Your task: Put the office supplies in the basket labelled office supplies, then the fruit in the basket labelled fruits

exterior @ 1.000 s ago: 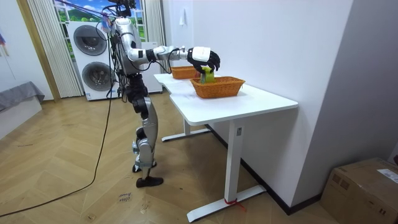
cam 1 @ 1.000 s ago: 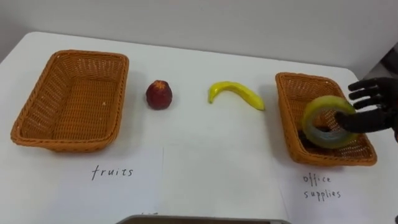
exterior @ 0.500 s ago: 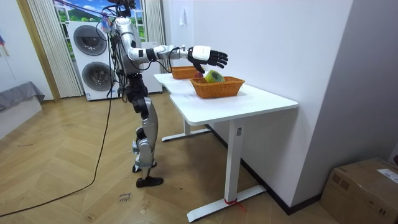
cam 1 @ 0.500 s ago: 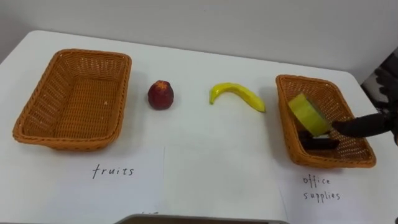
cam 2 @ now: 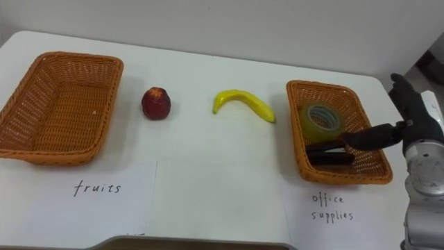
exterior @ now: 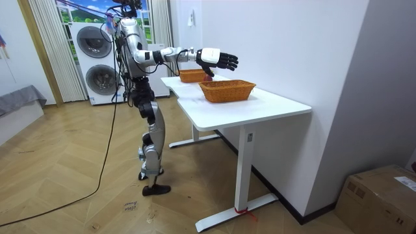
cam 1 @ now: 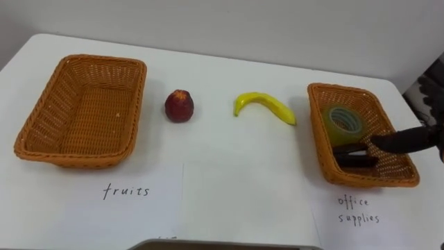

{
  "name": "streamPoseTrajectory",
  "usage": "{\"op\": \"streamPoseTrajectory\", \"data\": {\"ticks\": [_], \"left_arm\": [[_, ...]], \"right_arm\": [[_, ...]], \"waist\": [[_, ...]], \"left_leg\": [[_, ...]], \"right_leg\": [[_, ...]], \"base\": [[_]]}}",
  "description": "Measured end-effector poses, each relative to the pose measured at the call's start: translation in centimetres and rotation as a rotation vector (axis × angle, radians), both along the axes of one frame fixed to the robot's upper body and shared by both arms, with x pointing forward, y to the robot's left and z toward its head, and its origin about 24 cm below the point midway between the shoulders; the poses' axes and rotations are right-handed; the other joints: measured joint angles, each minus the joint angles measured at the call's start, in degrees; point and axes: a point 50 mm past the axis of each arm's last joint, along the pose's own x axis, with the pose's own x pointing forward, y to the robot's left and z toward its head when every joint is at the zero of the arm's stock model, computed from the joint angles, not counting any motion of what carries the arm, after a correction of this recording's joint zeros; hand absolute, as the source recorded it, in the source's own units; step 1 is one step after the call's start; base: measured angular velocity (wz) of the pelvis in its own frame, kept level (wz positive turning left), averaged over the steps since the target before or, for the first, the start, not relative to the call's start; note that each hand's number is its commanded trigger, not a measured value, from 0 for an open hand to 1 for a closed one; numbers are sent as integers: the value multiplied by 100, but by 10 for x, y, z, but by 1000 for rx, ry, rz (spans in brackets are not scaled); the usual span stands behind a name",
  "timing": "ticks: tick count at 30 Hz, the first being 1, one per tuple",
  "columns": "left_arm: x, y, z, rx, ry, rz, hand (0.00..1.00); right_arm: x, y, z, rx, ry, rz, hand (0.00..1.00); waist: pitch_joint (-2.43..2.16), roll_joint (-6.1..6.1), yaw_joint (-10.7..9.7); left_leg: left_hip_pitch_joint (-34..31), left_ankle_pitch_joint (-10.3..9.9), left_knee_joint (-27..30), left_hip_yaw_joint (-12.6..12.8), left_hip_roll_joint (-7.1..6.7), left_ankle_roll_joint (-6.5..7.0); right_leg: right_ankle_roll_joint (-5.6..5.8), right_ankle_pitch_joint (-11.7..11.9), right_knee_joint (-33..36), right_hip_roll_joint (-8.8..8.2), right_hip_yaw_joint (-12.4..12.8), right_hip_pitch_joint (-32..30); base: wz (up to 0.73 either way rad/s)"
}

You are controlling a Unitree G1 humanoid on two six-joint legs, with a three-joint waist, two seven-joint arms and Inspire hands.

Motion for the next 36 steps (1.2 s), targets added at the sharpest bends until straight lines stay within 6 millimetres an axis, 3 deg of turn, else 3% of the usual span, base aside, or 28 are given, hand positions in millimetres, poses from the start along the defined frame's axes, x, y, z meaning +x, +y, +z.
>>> {"op": "streamPoseTrajectory", "data": {"ticks": [19,27,36], "left_arm": [[-1,-1,0,-3,4,2,0],[-1,-2,-1,-22,12,1,0],[-1,-6,-3,-33,13,5,0]], "right_arm": [[3,2,3,31,-24,8,0],[15,14,37,9,-159,69,0],[17,21,54,-21,-225,95,0]], "waist": [[1,9,-2],[-15,81,-9],[-72,44,27]], "left_leg": [[-2,1,15,1,-3,1],[-10,0,29,1,-6,1],[-5,1,34,0,-5,1]], "right_leg": [[0,0,11,-1,35,0],[0,0,10,1,47,-11],[0,0,52,-3,6,-22]], "base": [[0],[0],[0]]}}
